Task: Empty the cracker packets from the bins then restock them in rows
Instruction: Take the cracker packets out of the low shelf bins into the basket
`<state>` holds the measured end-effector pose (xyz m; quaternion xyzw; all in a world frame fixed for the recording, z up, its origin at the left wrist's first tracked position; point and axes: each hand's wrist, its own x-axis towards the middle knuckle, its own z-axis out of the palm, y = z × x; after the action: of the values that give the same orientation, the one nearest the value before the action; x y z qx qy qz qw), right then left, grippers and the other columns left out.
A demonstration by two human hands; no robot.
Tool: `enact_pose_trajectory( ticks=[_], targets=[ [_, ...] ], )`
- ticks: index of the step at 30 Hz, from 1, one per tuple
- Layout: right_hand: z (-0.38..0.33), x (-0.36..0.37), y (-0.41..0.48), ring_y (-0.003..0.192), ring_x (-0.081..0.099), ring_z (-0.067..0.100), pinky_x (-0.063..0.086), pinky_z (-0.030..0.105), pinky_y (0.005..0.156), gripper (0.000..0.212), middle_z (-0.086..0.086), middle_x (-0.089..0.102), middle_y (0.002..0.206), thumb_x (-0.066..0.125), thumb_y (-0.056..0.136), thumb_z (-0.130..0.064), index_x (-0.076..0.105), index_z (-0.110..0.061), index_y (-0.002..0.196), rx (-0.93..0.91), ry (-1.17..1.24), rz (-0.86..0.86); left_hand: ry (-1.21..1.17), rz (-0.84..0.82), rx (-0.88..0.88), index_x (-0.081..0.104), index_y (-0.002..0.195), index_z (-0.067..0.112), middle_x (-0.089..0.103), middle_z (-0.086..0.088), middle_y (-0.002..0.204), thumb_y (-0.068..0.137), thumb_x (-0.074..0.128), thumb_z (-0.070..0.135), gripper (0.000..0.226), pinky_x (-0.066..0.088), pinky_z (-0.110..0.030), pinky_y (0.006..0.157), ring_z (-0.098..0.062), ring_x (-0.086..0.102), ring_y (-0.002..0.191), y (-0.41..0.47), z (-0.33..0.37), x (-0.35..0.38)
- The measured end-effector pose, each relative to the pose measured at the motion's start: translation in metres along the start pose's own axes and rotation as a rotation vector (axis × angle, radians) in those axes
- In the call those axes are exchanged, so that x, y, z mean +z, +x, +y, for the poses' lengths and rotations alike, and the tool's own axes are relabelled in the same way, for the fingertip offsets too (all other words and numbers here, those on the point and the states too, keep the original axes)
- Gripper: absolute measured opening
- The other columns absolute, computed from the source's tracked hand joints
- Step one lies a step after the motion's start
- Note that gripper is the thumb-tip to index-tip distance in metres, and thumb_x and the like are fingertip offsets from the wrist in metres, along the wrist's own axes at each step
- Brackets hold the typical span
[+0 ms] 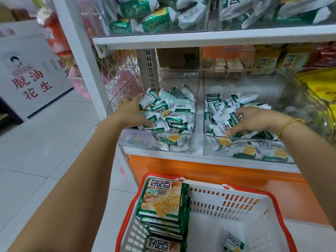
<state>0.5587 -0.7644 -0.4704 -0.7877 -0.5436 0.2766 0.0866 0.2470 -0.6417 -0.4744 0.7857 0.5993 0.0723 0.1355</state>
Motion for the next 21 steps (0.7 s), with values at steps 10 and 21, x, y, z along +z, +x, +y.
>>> enact_pose_trajectory(
  ticks=[10,21],
  targets=[
    [-0.004,0.001,-0.002,0.063,0.053,0.008,0.034,0.021,0.047,0.056,-0.004,0.047,0.08,0.081,0.072,-0.037,0.042,-0.016,0.107,-0.053,-0.027,0.021,0.096,-0.075,0.115,0.018,0.151,0.018,0.021,-0.012,0.154,0.07,0.083,0.027,0.104,0.033,-0.041,0.108,-0.032,0.029,0.138,0.003,0.008,-0.002],
    [0.01,0.014,-0.016,0.121,0.048,0.027,0.038,0.031,0.092,0.079,0.013,0.043,0.144,0.079,0.075,-0.039,0.039,-0.015,0.138,-0.078,0.136,0.055,0.233,0.114,0.145,0.033,0.141,0.009,0.052,-0.005,0.077,0.075,0.076,0.022,0.08,0.044,-0.032,0.059,-0.025,0.052,0.073,-0.021,0.021,-0.009]
  ],
)
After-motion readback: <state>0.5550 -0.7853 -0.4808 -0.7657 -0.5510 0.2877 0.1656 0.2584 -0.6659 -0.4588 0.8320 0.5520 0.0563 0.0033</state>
